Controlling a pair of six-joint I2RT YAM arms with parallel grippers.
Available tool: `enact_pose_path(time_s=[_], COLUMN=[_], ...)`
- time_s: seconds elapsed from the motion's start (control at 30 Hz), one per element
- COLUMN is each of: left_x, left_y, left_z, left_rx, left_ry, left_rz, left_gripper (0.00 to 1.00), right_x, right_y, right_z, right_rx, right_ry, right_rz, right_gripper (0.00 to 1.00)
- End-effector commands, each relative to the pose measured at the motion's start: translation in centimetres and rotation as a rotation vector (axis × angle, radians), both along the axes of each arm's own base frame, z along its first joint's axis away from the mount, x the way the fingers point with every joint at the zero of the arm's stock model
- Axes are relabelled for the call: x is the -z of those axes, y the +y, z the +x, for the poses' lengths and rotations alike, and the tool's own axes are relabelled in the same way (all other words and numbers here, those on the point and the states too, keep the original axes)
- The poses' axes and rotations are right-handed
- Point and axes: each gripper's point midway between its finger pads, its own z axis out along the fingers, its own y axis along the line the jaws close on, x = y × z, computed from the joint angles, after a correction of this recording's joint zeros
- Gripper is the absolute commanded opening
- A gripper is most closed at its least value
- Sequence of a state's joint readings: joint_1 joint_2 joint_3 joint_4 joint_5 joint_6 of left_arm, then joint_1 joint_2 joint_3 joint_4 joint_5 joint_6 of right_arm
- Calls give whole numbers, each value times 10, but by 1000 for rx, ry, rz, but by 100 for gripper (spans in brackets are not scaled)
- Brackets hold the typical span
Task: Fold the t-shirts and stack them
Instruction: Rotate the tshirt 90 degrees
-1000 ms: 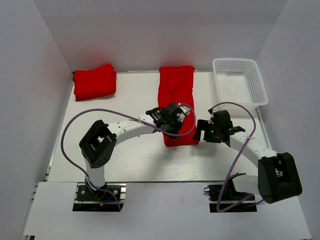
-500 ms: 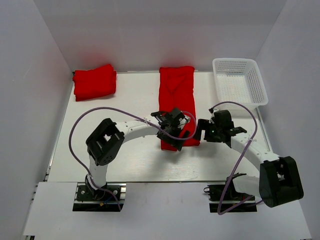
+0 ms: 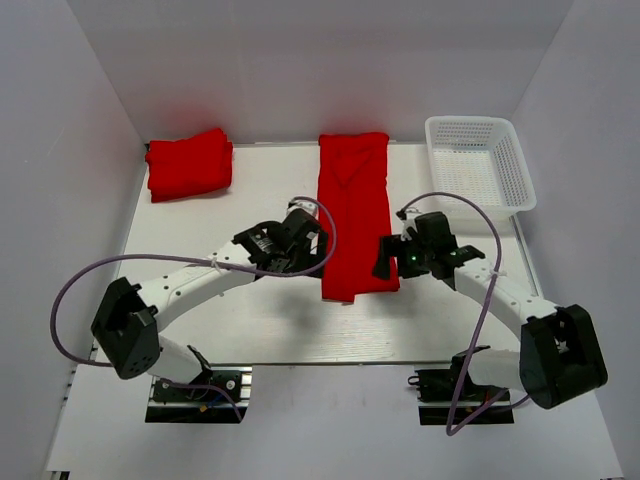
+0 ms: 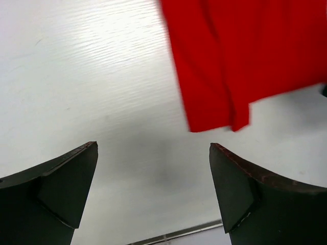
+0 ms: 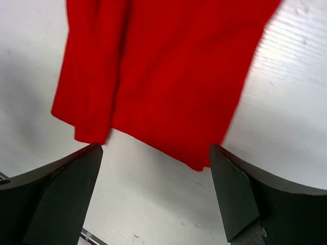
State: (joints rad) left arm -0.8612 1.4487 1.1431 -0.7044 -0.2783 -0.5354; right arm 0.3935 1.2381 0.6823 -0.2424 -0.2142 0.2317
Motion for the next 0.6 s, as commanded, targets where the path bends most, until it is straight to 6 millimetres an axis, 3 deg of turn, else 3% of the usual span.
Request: enact_pose_path(time_s=[0.0,0.03,0.07,0.1,0.13,0.2,0.23,0.4,0.5,0.57], left_x=[39,45,50,52,58,64,65,78,82,83], left_y=[34,37,35,32,32,24,21,12,9,13], left_z=[4,6,4,9,9,14,17,20,17,17], left_rx=[-170,-192,-187,-189,-192,-185,-184,-169,-158,-166], left_ry=[61,75,93,100,111,110,102,114,123,122], left_rz=[86,92,98,73,68,23,13,-33,-49,-32], left_gripper=[100,100,100,100,100,100,100,100,100,100], right_x=[-18,-12,-11,-20,-11,-16,-8,-5,1,12], right_y=[17,15,26,34,36,60,67,77,88,85], right_z=[14,17,12,19,23,26,25,47,52,52], right_rx=[-46,-30,-69,-85,-82,-139,-157,-82,-93,-64], right_ry=[-64,-61,-63,-93,-83,-108,-109,-120,-118,-98], right_rz=[-25,-59,-68,-66,-104,-122,-163,-251,-264,-313], right_gripper=[90,90,90,90,90,90,90,90,90,90])
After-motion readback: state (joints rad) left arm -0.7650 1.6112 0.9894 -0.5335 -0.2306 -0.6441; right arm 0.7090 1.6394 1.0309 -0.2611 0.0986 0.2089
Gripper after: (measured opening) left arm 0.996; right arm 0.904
